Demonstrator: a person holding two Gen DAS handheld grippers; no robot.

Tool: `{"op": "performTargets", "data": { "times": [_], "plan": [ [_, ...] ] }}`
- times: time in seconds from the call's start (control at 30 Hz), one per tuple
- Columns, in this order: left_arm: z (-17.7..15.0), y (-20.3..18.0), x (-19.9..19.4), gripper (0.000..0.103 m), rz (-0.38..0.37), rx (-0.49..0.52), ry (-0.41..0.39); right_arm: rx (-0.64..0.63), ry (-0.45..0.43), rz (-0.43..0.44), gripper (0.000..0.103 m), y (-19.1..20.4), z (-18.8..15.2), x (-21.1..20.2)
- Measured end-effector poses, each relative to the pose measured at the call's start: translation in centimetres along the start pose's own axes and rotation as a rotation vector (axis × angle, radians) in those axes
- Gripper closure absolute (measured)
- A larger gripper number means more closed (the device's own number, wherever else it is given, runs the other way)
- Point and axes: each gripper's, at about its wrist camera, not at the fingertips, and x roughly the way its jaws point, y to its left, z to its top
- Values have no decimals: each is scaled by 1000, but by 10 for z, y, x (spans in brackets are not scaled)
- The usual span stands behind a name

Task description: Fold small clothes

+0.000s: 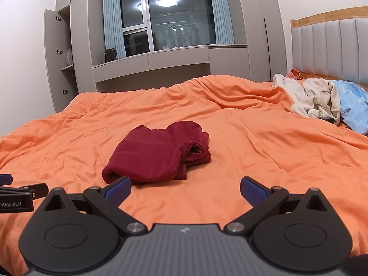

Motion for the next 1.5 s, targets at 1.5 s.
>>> {"op": "performTargets", "data": {
  "times": [1.5],
  "plan": [
    [-6, -4, 10, 0, -14, -3, 53, 3, 28, 2, 0, 1, -2, 3]
  ]
}}
